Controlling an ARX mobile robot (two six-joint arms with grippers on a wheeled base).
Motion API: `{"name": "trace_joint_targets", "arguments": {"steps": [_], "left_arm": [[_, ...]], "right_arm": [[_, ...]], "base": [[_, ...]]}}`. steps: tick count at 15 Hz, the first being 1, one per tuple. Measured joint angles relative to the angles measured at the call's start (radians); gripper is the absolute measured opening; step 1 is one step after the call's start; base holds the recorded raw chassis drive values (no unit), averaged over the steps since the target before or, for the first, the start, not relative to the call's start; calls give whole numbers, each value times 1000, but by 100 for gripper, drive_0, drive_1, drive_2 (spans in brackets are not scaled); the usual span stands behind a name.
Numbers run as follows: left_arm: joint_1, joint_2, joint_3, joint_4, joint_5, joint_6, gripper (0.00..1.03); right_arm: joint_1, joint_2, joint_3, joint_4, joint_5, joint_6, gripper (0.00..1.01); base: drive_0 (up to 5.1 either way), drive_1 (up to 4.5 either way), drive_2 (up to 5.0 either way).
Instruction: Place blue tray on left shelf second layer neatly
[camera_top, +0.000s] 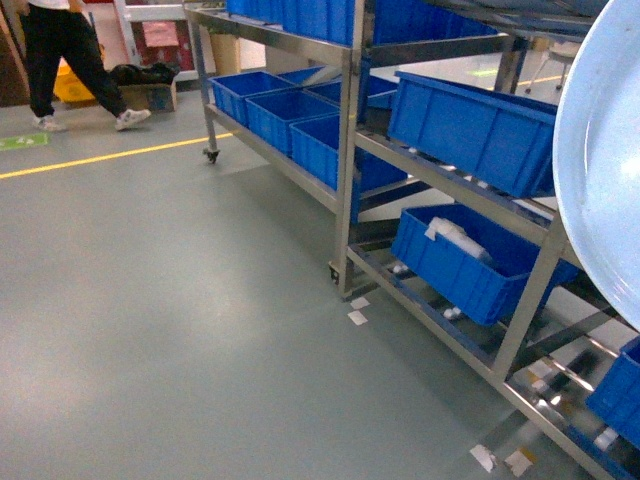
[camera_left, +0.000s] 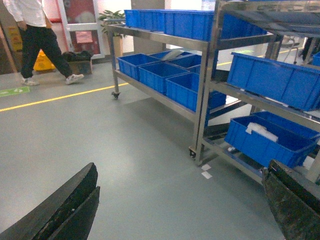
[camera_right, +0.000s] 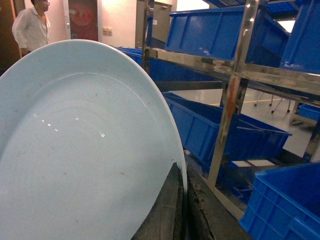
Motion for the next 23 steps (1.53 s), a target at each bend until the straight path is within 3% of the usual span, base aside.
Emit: {"name": "trace_joint_targets", "arguments": {"steps": [23], "left_arm": [[0, 0, 0, 0, 0, 0, 98]], "right_arm": [[0, 0, 0, -5, 0, 0, 2]], "base": [[-165, -165, -165]]}}
